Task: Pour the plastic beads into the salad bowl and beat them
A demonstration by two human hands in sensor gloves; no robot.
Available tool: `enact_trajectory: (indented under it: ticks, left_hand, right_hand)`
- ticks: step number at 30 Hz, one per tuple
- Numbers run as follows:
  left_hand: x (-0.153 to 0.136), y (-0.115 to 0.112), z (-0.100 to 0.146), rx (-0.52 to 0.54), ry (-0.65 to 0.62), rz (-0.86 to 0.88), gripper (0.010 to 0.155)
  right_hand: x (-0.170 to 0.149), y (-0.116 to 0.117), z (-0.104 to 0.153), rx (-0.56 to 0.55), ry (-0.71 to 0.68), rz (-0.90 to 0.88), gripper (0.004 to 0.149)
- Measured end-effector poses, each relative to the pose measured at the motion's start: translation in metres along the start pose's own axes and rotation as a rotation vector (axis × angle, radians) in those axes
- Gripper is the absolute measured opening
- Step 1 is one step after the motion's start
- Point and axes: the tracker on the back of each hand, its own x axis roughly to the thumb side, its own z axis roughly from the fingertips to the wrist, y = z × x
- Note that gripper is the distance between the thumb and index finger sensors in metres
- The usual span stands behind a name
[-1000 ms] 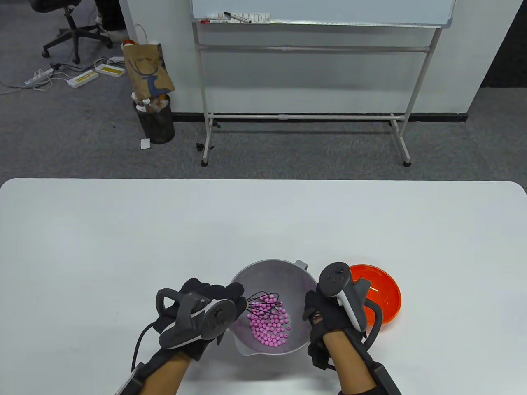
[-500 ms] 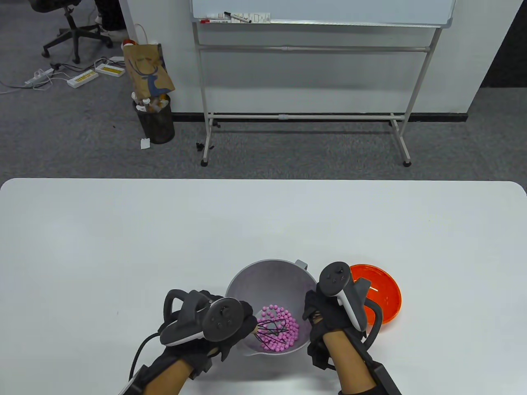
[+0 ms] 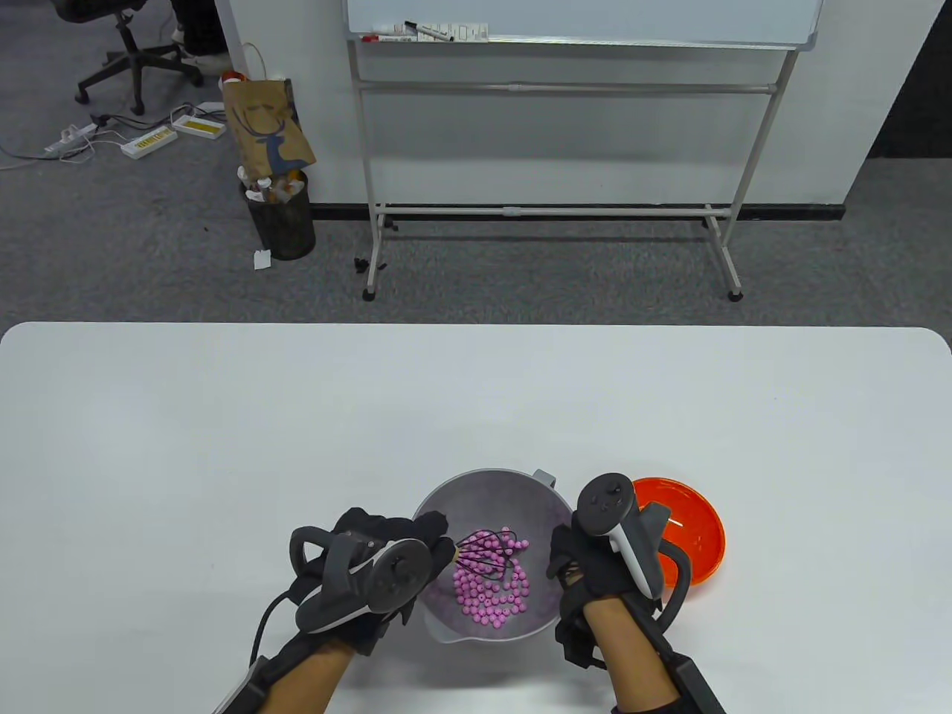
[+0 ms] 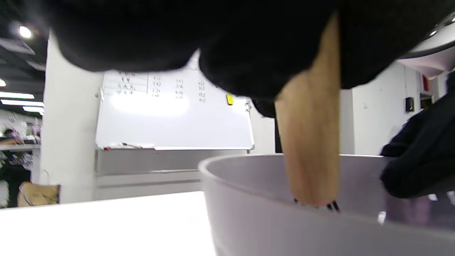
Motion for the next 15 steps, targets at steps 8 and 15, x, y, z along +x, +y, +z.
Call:
enact_trajectory:
  ticks: [8, 15]
  left_hand:
    - [0.008, 0.021, 0.001, -0.140, -0.020, -0.058, 0.041]
    - [0.012, 0.020, 0.001, -0.242, -0.103, 0.207, 0.041]
  right_hand:
    - [0.000, 0.000, 0.000, 0.001, 0.001, -0.001, 0.048]
    - [0.000, 0.000, 0.000, 0.002, 0.003, 0.000, 0.048]
